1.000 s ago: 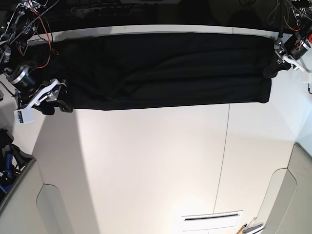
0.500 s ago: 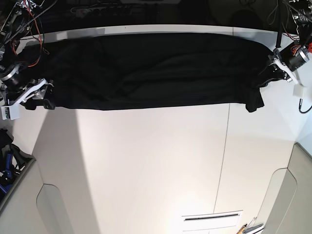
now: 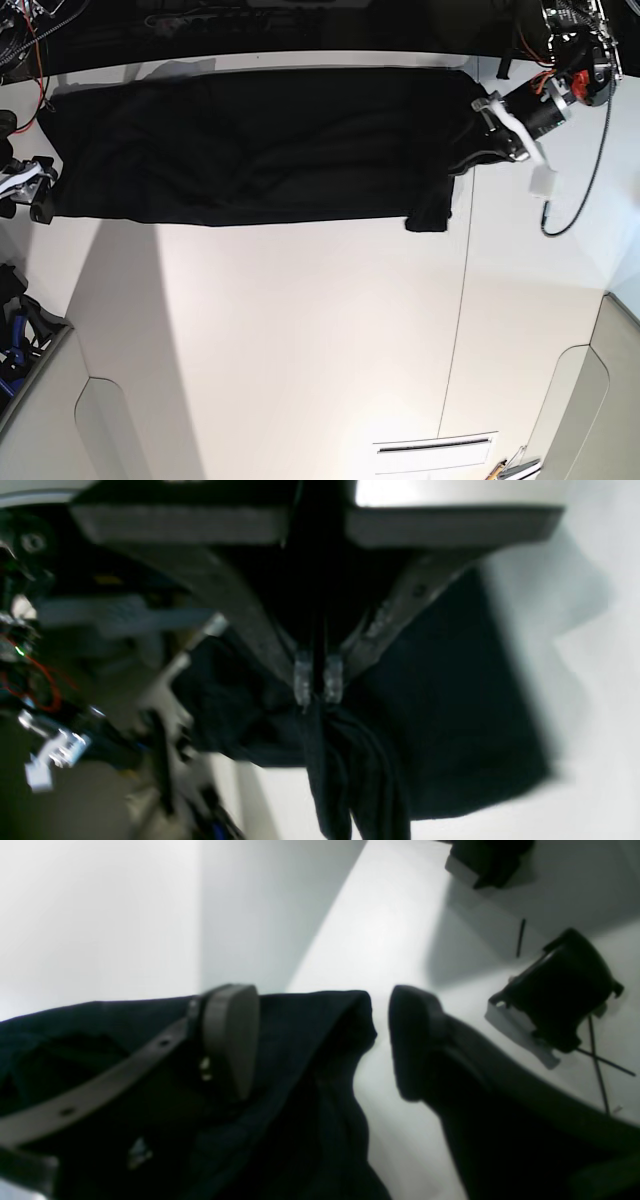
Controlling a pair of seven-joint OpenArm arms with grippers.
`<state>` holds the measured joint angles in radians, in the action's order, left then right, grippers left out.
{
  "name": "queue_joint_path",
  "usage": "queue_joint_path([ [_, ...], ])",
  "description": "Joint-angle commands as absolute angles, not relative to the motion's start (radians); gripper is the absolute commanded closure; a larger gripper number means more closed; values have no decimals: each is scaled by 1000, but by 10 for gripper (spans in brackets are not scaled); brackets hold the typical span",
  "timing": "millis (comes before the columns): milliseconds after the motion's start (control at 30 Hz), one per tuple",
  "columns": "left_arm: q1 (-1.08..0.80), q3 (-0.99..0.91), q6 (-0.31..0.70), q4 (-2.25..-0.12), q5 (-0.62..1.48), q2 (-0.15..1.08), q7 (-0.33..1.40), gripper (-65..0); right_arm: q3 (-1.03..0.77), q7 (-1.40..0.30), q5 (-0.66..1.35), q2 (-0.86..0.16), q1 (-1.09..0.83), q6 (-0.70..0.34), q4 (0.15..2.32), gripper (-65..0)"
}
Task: Fold the T-shirt properly
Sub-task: 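Carry the strip end with the left gripper toward the right gripper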
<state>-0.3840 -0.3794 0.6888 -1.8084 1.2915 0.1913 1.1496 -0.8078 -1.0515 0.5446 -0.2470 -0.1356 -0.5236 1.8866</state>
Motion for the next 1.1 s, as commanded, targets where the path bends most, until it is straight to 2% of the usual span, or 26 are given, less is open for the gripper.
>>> queue_joint_path([
  [0, -370, -351, 698, -1827, 1306, 187, 1118, 0, -814, -1029, 553, -266, -128, -520, 1905, -403],
  [600, -215, 54, 691, -1827, 1013, 39, 1006, 0, -814, -1028, 506, -266, -128, -493, 1905, -403],
  [1067, -197, 93, 689, -1826, 969, 28, 961, 0, -814, -1029, 528, -266, -128, -493, 1905, -403],
])
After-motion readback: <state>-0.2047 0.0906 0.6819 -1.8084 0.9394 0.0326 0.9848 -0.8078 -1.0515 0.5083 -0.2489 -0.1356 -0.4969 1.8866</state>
